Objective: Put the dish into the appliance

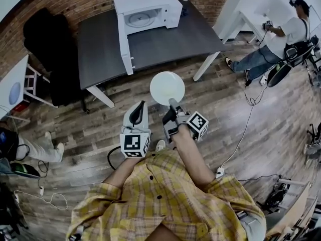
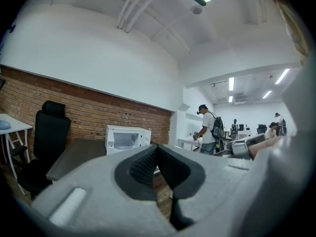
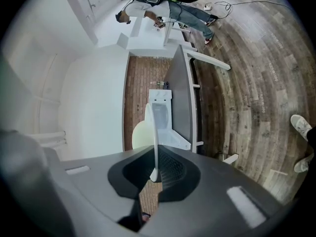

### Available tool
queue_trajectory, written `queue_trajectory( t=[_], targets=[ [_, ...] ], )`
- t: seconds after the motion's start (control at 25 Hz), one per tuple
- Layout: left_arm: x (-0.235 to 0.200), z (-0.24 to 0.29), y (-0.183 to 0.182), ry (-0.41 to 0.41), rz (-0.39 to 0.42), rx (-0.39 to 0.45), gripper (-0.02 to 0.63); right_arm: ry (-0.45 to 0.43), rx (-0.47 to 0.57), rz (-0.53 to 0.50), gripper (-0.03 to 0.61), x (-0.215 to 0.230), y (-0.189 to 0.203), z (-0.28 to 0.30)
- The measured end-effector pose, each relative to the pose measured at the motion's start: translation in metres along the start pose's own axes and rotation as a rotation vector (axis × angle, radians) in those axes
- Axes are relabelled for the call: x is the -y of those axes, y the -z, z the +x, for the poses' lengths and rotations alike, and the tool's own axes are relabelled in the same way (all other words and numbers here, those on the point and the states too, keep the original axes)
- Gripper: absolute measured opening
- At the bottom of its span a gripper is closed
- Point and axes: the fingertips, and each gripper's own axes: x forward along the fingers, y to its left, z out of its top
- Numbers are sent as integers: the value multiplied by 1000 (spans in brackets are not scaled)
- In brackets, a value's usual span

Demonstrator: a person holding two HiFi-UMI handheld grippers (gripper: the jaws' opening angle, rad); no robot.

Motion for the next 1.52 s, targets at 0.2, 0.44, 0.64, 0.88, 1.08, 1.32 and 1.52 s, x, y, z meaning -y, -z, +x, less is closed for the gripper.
queue_trajectory(
  t=[0.2, 0.44, 0.64, 0.88, 1.08, 1.32, 1.52],
  targets=[
    [3, 21, 1, -29, 7, 4, -2, 9, -34, -11, 14, 1, -17, 17],
    [7, 30, 1, -65, 11, 2, -2, 6, -63, -26, 14, 0, -29, 26],
    [1, 41, 3, -82, 2, -9, -2, 14, -76, -26, 14, 0, -27, 43],
    [-13, 72, 7, -86, 5, -16, -2, 24, -84, -27, 14, 3, -37, 73],
    [-36, 108, 7, -80, -1, -19, -2, 33, -90, -31, 15, 3, -48, 112],
    [-64, 170, -9, -77, -27, 4, -2, 42, -99, -46, 15, -6, -67, 166],
    [-82, 212, -24, -67, -33, 12, -2, 32, -109, -54, 15, -21, -81, 207]
  ],
)
